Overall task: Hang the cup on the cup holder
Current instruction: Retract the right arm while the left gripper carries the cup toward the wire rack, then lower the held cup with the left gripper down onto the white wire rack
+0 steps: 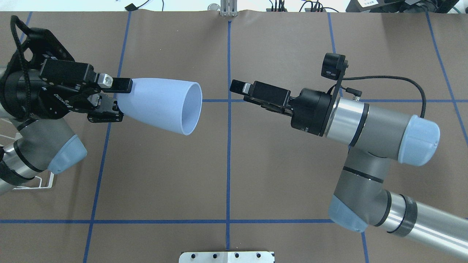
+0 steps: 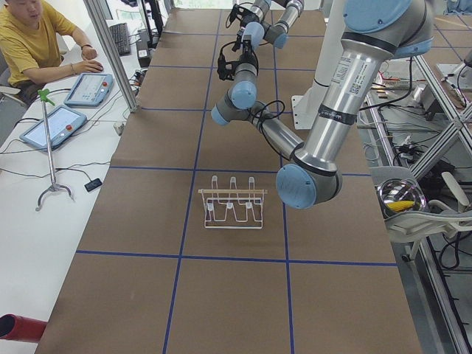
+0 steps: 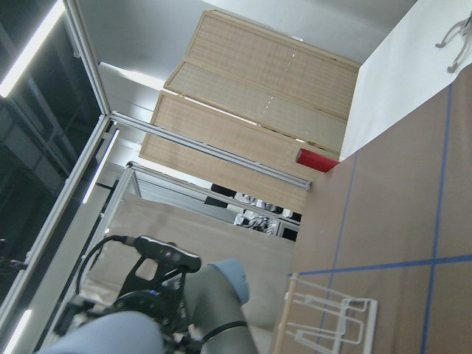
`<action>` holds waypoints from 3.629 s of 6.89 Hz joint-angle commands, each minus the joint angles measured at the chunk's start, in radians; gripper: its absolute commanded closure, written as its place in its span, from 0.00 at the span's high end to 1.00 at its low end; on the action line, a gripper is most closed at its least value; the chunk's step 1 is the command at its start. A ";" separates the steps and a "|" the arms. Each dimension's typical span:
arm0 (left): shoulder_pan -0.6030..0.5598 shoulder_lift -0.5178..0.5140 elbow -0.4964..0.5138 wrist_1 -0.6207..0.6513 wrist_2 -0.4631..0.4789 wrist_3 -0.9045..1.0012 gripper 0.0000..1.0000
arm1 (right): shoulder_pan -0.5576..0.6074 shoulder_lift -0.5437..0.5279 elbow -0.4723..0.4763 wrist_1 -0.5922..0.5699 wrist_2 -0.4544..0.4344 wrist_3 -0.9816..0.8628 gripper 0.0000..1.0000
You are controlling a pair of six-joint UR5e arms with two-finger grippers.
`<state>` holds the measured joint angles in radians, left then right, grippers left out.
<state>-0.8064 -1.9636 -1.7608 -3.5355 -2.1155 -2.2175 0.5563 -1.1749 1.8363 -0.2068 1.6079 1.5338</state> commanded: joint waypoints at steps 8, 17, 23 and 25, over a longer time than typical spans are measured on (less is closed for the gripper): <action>-0.065 0.089 -0.280 0.751 -0.014 0.558 0.00 | 0.612 -0.179 -0.002 -0.836 0.443 -0.652 0.99; -0.207 0.208 -0.664 1.928 -0.011 1.388 0.00 | 0.895 -0.365 -0.006 -1.307 0.607 -1.538 1.00; -0.278 0.308 -0.689 2.311 0.011 1.717 0.00 | 0.893 -0.407 -0.031 -1.300 0.607 -1.537 1.00; -0.272 0.286 -0.591 2.290 0.055 1.739 0.00 | 0.893 -0.407 -0.031 -1.300 0.607 -1.535 1.00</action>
<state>-1.0811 -1.6651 -2.4085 -1.2349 -2.0769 -0.4962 1.4496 -1.5810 1.8054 -1.5064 2.2149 -0.0028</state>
